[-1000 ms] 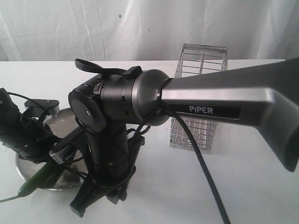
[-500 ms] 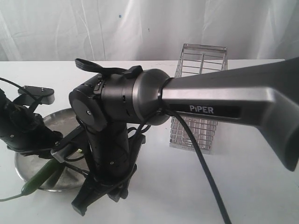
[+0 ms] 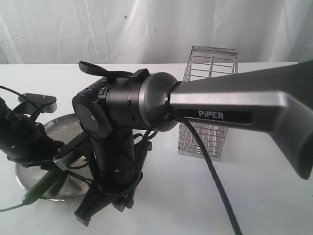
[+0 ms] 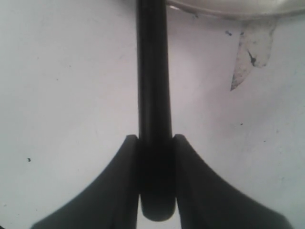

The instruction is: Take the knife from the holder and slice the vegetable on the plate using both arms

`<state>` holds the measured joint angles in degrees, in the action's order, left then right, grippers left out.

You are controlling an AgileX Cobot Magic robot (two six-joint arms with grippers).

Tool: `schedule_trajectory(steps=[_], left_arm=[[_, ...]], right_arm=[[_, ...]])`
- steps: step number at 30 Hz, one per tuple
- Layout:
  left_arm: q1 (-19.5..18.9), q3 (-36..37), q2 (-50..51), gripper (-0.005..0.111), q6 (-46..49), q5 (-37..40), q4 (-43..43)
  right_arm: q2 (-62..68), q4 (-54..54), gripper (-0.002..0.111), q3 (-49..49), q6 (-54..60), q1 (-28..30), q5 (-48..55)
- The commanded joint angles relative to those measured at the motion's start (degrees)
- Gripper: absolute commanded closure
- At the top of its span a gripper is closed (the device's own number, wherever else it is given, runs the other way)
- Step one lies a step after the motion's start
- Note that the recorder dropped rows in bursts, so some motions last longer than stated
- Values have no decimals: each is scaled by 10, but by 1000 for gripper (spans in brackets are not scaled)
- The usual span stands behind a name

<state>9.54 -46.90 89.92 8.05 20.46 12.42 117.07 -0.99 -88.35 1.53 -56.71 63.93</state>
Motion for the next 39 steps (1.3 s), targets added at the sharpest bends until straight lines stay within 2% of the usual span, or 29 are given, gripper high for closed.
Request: schedule_trajectory(steps=[1,6,13,20,34,39], left_arm=[[31,35,55,40,-4,-12,4],[38,28,82,40,-5,7,-4],[37,-6,34,40,-10,25,-39],[31,-7,8,40,-75,22,-103],[31,-24,10,40,-81,-1,-98],[32,-24,64,40,-81,4,-98]], right_arm=[[-4,3,108,-4,-2,2,-4],[-4,-1,108,-4,-2,2,5],[-4,-14,108,-4,-2,2,2],[-4,-14,108,-4,-2,2,0],[-4,-14,108,-4,9,2,-3],[-4,-14,108,-4,9,2,-4]])
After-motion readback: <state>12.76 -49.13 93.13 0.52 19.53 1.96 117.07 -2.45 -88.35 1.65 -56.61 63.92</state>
